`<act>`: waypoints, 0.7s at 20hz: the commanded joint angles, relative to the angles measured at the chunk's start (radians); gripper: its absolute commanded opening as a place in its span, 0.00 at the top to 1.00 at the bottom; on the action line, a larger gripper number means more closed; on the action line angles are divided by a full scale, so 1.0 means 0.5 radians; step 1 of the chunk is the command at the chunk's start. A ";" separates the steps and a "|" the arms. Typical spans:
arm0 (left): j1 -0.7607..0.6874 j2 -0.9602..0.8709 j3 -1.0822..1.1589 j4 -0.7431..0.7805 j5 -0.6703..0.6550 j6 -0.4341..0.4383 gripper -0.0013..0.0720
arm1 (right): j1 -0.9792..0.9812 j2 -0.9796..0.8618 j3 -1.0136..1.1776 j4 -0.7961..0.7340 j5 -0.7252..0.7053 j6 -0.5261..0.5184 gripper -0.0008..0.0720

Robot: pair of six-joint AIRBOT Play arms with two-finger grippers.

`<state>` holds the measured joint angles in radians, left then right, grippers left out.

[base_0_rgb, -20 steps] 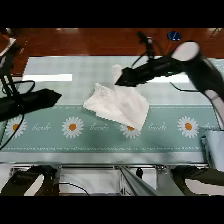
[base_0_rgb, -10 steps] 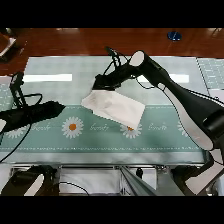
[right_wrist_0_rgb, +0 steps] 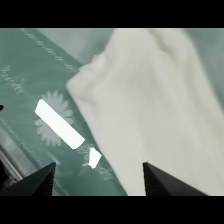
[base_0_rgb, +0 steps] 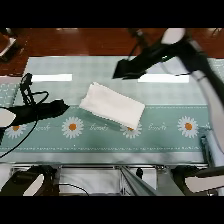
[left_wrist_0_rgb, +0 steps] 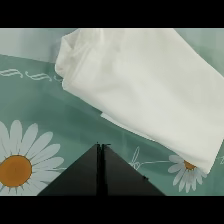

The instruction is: Fold the shirts.

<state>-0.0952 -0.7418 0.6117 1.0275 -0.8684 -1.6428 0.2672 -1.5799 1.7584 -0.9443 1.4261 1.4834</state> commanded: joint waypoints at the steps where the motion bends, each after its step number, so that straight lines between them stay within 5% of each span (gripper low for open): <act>1: 0.002 -0.024 -0.001 -0.014 0.009 0.014 0.95 | -0.356 0.567 -0.243 -0.556 0.080 0.047 0.15; 5: -0.008 -0.024 -0.001 -0.014 0.010 0.020 0.95 | -0.715 1.400 -1.479 -0.670 -0.723 0.368 0.15; 7: -0.037 -0.024 -0.001 -0.041 0.032 0.019 0.95 | -0.768 1.662 -2.164 -0.297 -1.043 0.508 0.15; 10: -0.127 -0.024 -0.001 -0.085 0.164 0.018 0.95 | -0.768 1.601 -2.722 0.450 -1.169 0.214 0.15; 14: -0.227 -0.038 -0.001 -0.089 0.234 0.013 0.95 | -0.768 1.264 -2.783 0.727 -1.141 -0.103 0.15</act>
<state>-0.1768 -0.7567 0.6117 0.9882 -0.7834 -1.6344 -0.1085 -0.8791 0.4587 -0.7547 0.8917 1.5421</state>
